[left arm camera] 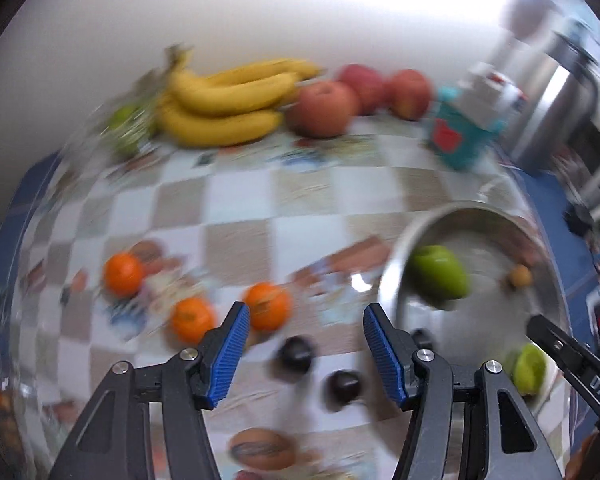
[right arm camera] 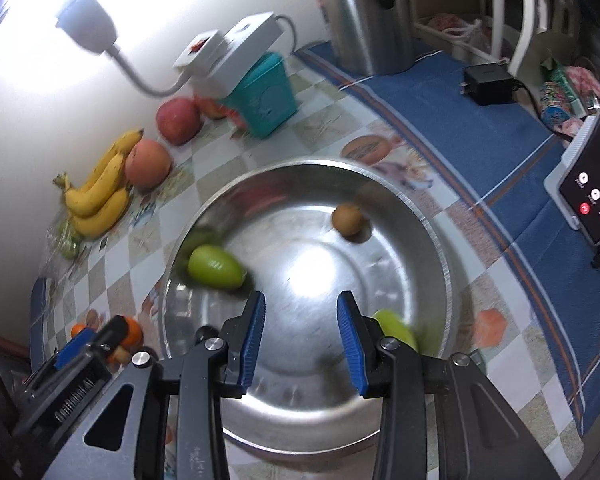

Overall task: Organize fruits
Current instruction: 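Open the right tool to drop the tan fruit while the left tool releases the mango into the bowl, then withdraw both tools from the bowl toward the remaining fruit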

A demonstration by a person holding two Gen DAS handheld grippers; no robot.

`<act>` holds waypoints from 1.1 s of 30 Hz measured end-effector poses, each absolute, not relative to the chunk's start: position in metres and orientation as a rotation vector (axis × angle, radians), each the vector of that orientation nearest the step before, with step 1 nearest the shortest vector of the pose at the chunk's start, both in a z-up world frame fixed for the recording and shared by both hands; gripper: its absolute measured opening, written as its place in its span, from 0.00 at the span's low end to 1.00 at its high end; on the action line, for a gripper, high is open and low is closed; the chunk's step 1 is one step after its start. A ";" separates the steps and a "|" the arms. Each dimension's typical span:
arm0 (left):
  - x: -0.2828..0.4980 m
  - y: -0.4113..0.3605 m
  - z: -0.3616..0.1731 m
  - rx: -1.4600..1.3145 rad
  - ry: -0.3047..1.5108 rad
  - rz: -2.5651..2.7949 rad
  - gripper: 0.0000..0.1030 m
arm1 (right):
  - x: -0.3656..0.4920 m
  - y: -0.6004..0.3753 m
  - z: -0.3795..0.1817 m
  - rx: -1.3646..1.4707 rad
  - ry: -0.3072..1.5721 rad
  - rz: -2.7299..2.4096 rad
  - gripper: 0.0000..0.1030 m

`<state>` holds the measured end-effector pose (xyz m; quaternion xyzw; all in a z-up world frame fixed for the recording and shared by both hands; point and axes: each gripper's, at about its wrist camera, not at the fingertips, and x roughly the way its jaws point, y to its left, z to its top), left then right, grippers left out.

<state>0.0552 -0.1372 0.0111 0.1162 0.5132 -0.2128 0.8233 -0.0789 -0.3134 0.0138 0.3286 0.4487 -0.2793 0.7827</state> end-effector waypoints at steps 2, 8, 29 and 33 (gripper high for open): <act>0.065 -0.117 0.007 0.222 1.119 -0.385 0.61 | -0.075 -0.308 0.011 0.709 0.987 -0.582 0.37; 0.085 -0.065 -0.001 0.161 1.159 -0.221 0.66 | -0.063 -0.288 0.008 0.679 1.019 -0.536 0.37; 0.093 -0.028 0.010 0.071 1.185 -0.139 1.00 | -0.030 -0.232 0.034 0.564 0.986 -0.427 0.80; 0.091 -0.020 0.011 0.068 1.215 -0.133 1.00 | -0.033 -0.223 0.037 0.571 0.981 -0.413 0.90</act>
